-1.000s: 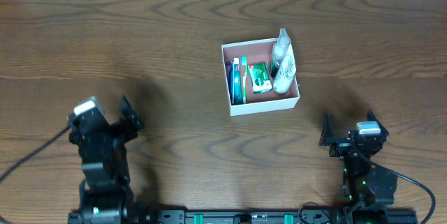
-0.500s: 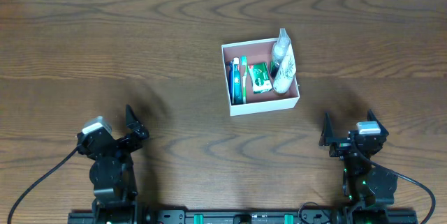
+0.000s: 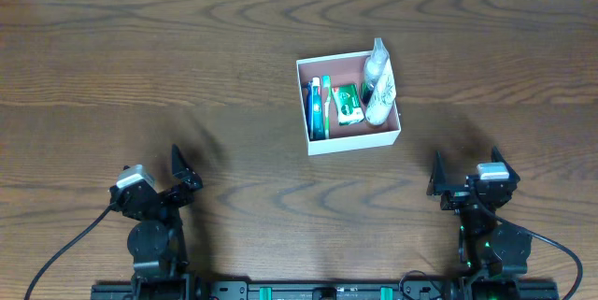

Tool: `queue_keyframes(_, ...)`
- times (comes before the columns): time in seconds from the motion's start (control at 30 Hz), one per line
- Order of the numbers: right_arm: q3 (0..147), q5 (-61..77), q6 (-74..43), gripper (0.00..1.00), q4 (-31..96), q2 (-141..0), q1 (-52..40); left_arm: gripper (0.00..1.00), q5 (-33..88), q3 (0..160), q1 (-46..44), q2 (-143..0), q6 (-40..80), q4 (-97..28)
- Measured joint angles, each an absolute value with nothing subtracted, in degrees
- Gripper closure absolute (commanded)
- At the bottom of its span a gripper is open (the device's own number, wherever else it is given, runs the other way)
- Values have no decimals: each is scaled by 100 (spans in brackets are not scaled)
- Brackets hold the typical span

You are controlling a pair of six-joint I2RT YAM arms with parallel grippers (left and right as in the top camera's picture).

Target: Pack container

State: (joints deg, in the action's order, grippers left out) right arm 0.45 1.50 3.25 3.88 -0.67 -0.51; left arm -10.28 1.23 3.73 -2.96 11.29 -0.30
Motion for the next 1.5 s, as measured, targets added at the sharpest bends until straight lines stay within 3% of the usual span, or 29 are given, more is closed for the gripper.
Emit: queue_keyframes(1.5,45,150,322,1,390,-67,-51,2,-937,134,373,-62,1330,-102)
